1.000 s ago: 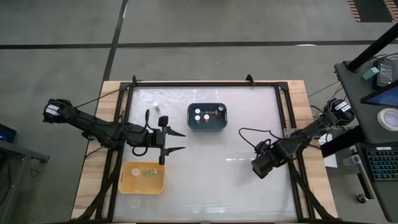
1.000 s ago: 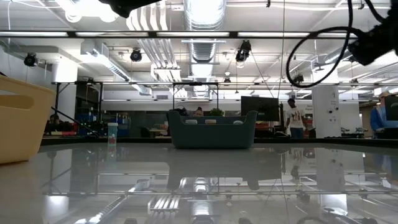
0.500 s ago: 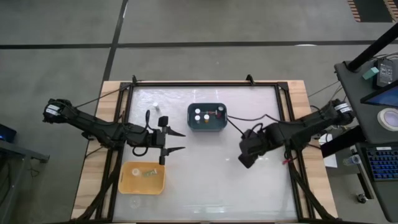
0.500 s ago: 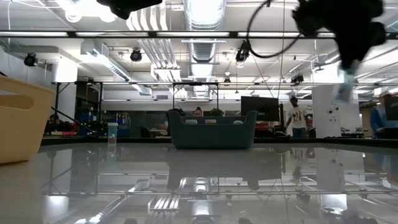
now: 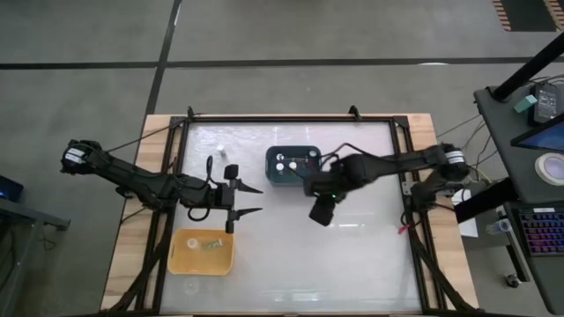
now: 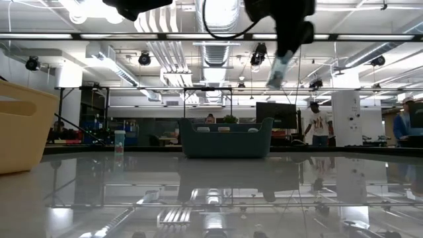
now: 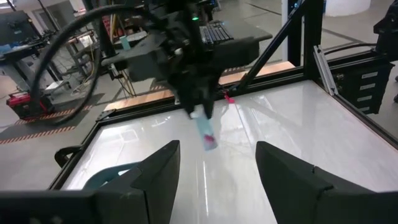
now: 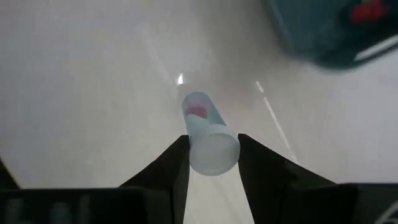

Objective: Pick and place medicine bottles into bin by pill shape (circle, oval)
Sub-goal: Put the blue capsule bottle into the blue bin

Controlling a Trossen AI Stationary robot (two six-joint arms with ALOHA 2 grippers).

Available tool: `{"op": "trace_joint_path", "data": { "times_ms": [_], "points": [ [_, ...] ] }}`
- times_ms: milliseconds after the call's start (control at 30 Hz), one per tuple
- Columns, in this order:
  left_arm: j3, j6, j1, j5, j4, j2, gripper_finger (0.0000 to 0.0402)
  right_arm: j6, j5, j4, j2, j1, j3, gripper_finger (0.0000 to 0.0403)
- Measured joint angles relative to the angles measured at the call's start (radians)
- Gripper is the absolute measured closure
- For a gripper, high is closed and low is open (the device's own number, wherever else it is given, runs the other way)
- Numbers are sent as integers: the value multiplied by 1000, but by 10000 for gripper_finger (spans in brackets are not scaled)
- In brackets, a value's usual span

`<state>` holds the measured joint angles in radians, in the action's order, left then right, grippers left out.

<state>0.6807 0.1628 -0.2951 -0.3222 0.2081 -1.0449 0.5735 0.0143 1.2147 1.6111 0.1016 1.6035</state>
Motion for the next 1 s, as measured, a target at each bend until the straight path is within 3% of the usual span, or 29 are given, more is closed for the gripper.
{"op": "trace_joint_path", "data": {
  "times_ms": [300,700,1000],
  "points": [
    [0,1,0,0,0,0,207,-236,-44,63,128,-132,148,287],
    [0,2,0,0,0,0,207,-425,-96,59,211,-292,155,287],
    [0,2,0,0,0,0,207,-499,-96,36,277,-333,155,287]
  ]
}}
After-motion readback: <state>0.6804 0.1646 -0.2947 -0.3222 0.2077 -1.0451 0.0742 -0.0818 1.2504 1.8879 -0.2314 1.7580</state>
